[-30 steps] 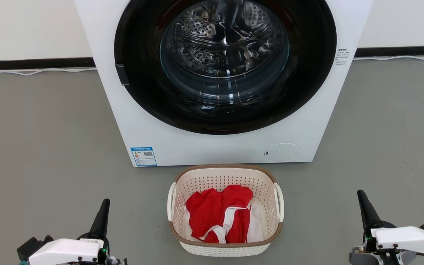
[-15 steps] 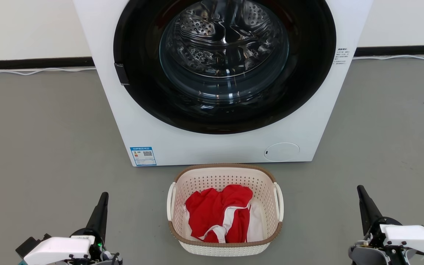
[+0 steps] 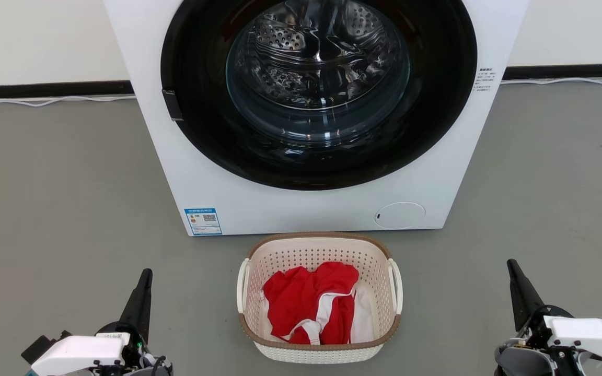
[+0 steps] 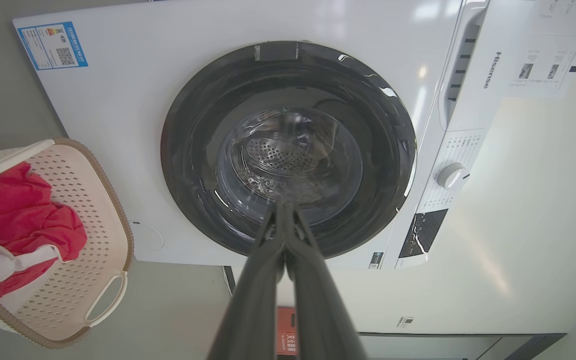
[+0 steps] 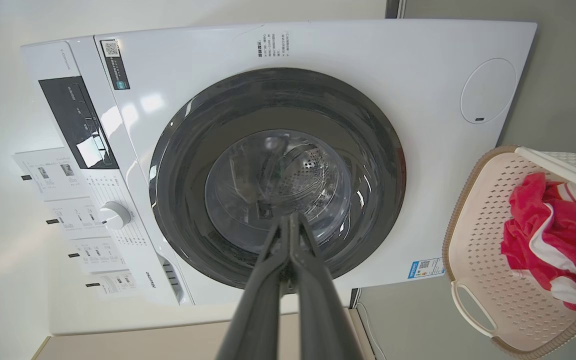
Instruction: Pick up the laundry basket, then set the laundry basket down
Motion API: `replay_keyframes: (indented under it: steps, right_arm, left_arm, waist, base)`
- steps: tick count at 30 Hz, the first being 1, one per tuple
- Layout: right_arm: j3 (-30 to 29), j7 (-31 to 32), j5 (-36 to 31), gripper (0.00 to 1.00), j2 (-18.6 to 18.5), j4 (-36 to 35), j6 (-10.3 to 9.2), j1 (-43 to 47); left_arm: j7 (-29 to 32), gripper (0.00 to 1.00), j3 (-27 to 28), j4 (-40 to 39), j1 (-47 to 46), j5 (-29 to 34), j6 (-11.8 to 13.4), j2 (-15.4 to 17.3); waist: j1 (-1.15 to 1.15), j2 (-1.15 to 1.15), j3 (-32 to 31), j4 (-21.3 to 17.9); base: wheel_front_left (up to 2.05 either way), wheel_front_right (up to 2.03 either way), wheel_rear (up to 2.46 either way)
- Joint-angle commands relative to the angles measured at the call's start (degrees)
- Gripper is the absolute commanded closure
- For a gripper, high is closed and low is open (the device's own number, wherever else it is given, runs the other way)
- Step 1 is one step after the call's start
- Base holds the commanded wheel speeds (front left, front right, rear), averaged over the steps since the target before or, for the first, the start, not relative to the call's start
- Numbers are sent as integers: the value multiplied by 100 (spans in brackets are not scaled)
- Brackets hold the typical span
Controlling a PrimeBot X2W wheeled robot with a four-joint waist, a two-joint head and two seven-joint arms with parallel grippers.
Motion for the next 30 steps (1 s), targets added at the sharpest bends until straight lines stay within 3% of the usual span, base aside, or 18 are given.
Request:
replay_keyframes:
  steps: [1,30]
  right_arm:
    - [109,45,36,100,-64,-179,41,-239]
    - [110,44,37,100,-64,-179,41,-239]
  left_arm:
    - [37,100,178,-167,-322,-17,-41,80]
    - [37,100,177,-168,-322,-18,-41,80]
  waist:
    - [0,0,0,0]
    - [0,0,0,0]
  base:
    - [0,0,0]
    - [0,0,0]
